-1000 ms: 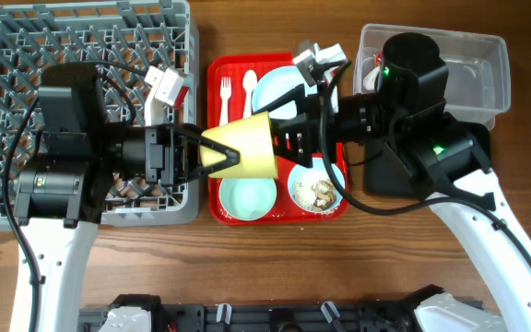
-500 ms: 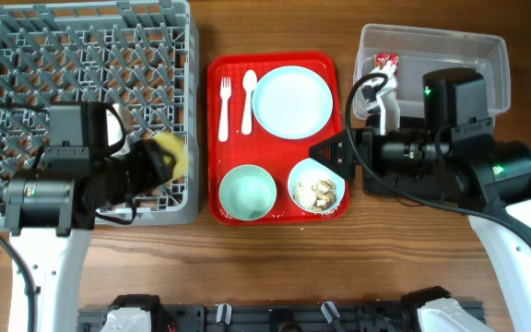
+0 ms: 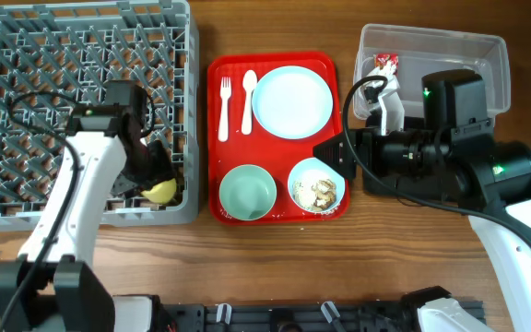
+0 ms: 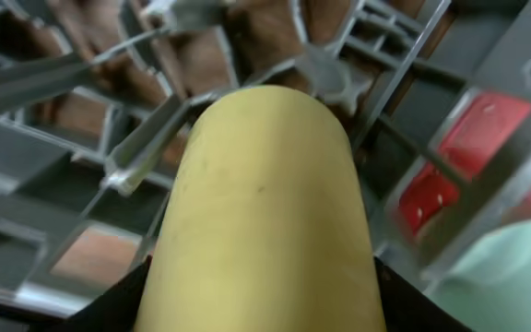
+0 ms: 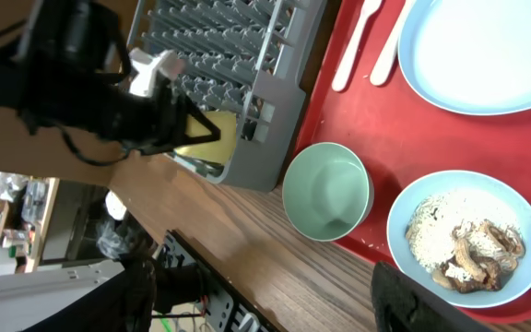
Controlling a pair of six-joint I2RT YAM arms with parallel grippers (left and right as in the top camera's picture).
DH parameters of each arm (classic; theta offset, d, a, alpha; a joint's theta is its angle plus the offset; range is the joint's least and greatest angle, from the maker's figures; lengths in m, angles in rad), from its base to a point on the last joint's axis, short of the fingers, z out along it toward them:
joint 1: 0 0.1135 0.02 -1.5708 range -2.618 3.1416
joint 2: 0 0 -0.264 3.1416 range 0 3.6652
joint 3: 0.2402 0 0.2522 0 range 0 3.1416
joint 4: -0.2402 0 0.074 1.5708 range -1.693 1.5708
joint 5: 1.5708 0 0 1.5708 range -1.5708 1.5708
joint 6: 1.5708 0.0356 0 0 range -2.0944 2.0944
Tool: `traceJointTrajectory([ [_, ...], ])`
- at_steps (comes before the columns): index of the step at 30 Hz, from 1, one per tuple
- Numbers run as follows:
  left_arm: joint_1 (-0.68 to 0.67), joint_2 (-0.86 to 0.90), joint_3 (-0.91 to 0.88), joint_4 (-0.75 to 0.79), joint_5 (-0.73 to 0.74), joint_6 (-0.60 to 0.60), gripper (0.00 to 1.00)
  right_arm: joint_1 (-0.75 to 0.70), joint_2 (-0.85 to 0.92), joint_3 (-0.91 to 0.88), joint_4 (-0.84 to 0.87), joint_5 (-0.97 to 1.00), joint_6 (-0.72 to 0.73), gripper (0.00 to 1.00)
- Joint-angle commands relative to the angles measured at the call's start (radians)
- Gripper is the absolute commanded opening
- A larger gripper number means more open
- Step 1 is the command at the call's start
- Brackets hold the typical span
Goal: Sort waste into correct bins and load items into the dishwasher rack
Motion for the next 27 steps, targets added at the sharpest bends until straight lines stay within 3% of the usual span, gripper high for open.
traceJointTrajectory([
  [1, 0.004, 0.002, -0.018, 0.034, 0.051, 0.008, 0.75, 0.000, -0.003, 0.000, -0.003, 0.014, -0.021, 0.76],
  [4, 0.027, -0.016, 0.060, -0.045, 0.113, 0.008, 1.00, 0.000, -0.003, 0.000, 0.000, 0.023, -0.024, 0.76],
  [6, 0.043, -0.034, 0.153, -0.124, 0.113, 0.019, 1.00, 0.000, -0.003, 0.000, 0.005, 0.051, -0.040, 0.75],
  [10, 0.047, -0.086, 0.367, -0.254, 0.117, 0.043, 1.00, 0.087, -0.003, 0.000, 0.002, 0.291, -0.041, 0.70],
  [15, 0.047, -0.245, 0.478, -0.206, 0.361, 0.254, 1.00, 0.335, 0.083, 0.000, 0.002, 0.610, 0.127, 0.67],
  [19, 0.047, -0.428, 0.478, -0.171, 0.409, 0.301, 1.00, 0.370, 0.269, 0.000, 0.003, 0.626, 0.250, 0.55],
  [27, 0.047, -0.651, 0.478, -0.174, 0.332, 0.300, 1.00, 0.370, 0.444, 0.000, 0.024, 0.602, 0.248, 0.54],
])
